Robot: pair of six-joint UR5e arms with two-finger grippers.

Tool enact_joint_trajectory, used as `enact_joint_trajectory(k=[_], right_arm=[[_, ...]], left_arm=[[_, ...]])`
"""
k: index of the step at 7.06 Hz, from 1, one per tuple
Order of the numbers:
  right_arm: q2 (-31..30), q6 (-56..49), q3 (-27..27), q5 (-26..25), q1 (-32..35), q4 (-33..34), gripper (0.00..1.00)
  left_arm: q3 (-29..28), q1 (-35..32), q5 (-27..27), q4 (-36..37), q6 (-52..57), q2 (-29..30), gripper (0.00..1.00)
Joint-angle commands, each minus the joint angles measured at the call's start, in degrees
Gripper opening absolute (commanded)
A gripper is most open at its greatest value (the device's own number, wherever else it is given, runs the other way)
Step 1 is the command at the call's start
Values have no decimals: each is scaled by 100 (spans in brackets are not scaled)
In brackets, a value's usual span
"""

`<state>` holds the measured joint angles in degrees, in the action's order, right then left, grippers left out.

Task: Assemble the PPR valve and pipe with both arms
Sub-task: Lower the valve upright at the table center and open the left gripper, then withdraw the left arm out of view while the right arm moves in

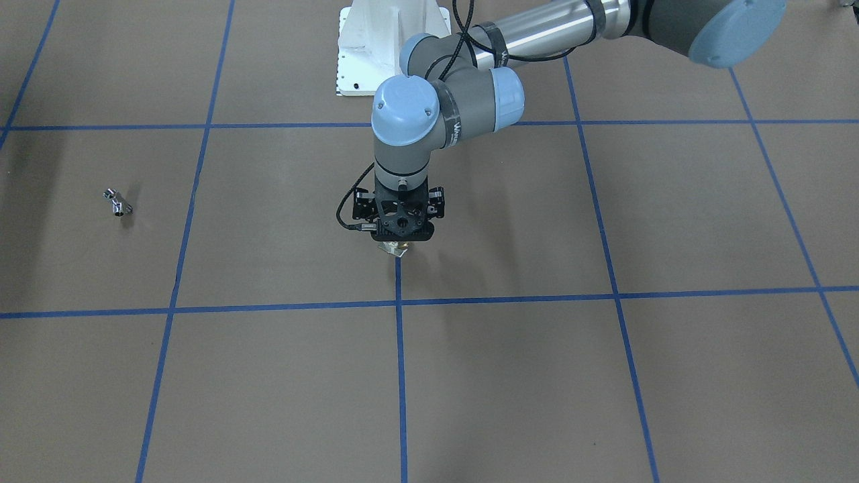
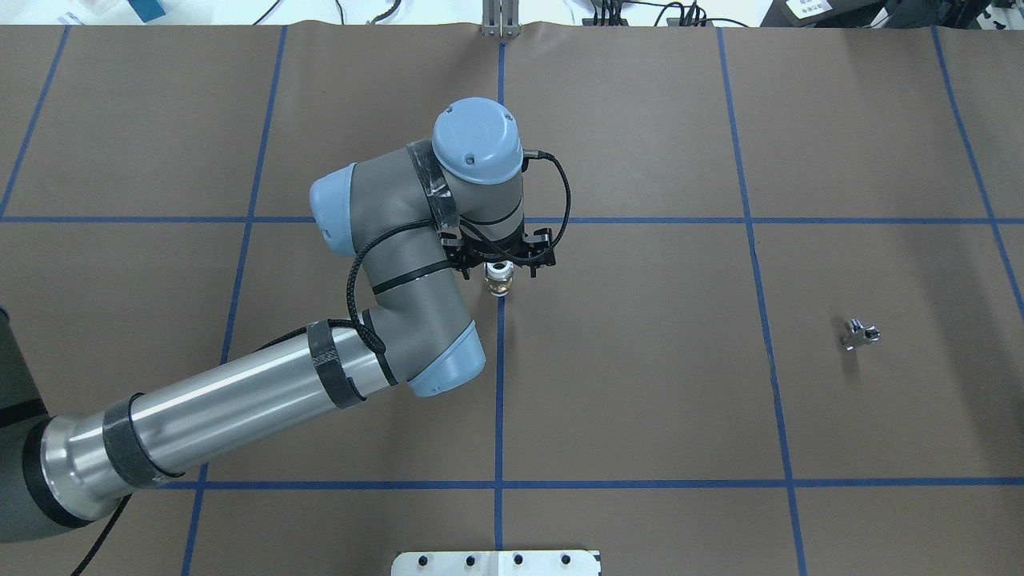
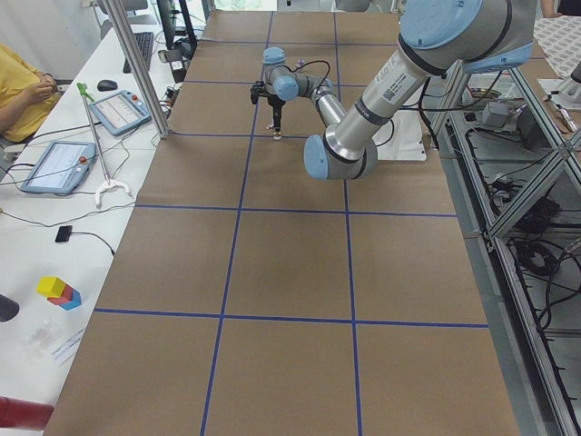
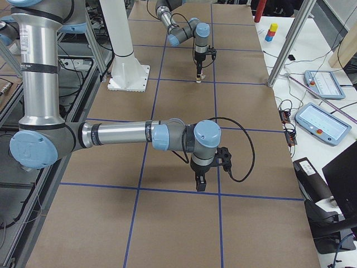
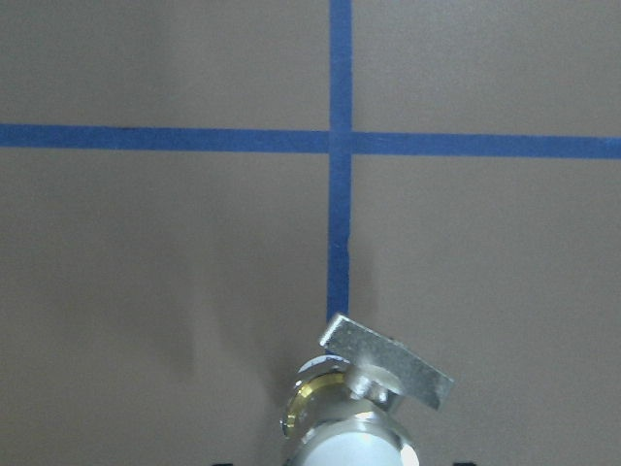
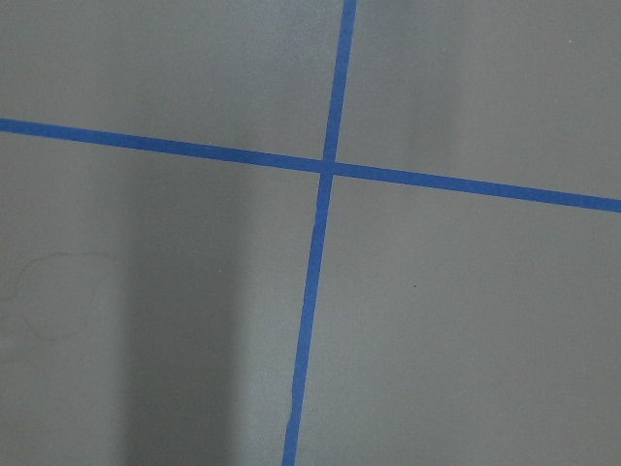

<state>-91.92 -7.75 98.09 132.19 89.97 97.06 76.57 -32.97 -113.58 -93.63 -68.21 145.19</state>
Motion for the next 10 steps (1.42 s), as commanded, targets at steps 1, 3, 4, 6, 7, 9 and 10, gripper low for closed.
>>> enact_joint_trajectory(k=[1,3,4,6,7,9,10], right_arm=[[42,-16,34,9,-6,-3,100],[86,11,26,480,-128,-12,100],[87,176,104,501,-190,-12,100],[87,965,507,501,-531,-21,100],[87,1412,762,501,-699,-21,100],[78,1724,896,475,-963,-186,100],[-1,2038,887,475,-1042,-597,100]], left_arm=[[583,-515,-521,212,10,-234,99],[2361,-1007,-778,815,1345,-1705,99],[3032,-1366,-788,1229,2146,-2209,99],[3548,-2366,-1067,1391,3824,-3386,99],[3505,-3112,-1661,1382,4825,-3861,99],[3531,-4449,-2429,1339,6971,-5073,99],[3531,-4777,-2458,1303,7467,-5531,99]])
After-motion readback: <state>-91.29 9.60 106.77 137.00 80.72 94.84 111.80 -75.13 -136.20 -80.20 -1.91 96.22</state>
